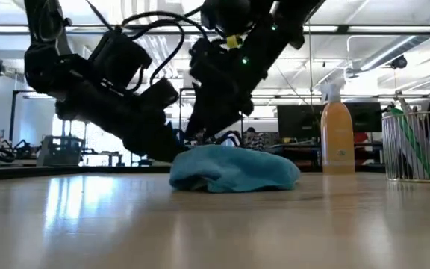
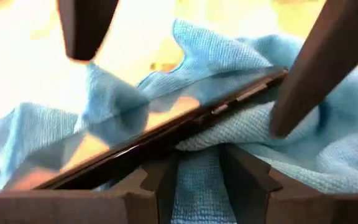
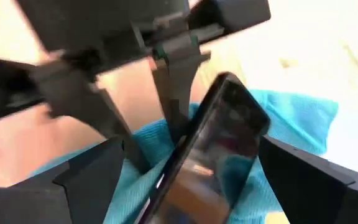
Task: Apply microfiber cloth
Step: Wipe the front and back of the black cellphone using the blue microfiber cloth
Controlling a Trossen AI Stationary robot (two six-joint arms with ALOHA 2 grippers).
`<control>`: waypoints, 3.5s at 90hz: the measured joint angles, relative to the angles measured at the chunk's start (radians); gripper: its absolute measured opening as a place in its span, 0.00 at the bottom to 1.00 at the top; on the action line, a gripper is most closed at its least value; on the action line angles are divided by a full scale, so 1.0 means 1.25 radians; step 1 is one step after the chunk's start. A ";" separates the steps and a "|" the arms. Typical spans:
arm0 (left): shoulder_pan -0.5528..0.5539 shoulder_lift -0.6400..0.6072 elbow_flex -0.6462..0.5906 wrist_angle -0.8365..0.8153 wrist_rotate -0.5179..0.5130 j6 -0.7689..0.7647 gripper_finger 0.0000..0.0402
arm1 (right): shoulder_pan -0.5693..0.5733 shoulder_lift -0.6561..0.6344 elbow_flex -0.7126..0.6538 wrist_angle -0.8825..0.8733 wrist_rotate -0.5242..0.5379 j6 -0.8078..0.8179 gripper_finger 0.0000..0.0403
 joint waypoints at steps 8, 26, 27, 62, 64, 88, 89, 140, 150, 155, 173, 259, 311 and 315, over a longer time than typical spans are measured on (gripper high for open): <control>0.000 0.000 0.012 -0.017 0.000 0.020 0.28 | 0.020 0.014 -0.002 -0.005 0.062 0.030 0.86; 0.001 0.000 0.026 -0.035 -0.005 0.051 0.29 | 0.024 0.026 -0.005 -0.044 0.126 0.082 0.76; 0.001 0.000 0.027 -0.035 -0.005 0.053 0.29 | 0.023 0.026 -0.005 -0.044 0.126 0.082 0.75; 0.003 -0.002 0.023 -0.052 -0.006 0.072 0.25 | 0.017 0.027 0.004 -0.067 0.121 0.058 0.24; 0.004 -0.002 0.023 -0.061 -0.007 0.071 0.25 | 0.017 0.027 0.008 -0.077 0.120 0.055 0.21; 0.012 -0.003 0.001 -0.135 -0.024 0.029 0.27 | 0.015 0.023 0.058 -0.183 0.116 0.034 0.04; 0.012 -0.004 -0.001 -0.134 -0.027 0.027 0.27 | 0.016 0.022 0.060 -0.188 0.115 0.034 0.04; 0.014 -0.004 -0.056 -0.081 -0.092 0.024 0.30 | -0.020 -0.150 0.002 -0.259 -0.209 -0.034 0.03; 0.014 -0.013 -0.056 -0.082 -0.092 0.056 0.32 | -0.049 -0.139 -0.032 -0.234 -0.367 -0.052 0.03; 0.014 -0.021 -0.057 -0.086 -0.088 0.078 0.33 | -0.064 -0.132 -0.049 -0.194 -0.430 -0.061 0.03; 0.013 -0.038 -0.059 -0.092 -0.035 0.124 0.36 | -0.097 -0.067 -0.101 0.002 -0.579 -0.076 0.03; -0.012 -0.116 -0.059 -0.097 -0.041 0.072 0.44 | -0.058 -0.021 -0.084 0.036 -0.393 -0.289 0.51; -0.083 -0.045 -0.055 0.009 -0.050 -0.024 0.44 | -0.040 0.018 -0.090 0.074 -0.290 -0.302 0.67; -0.083 -0.026 -0.051 0.009 -0.051 -0.032 0.43 | -0.041 0.010 -0.090 0.071 -0.281 -0.303 0.67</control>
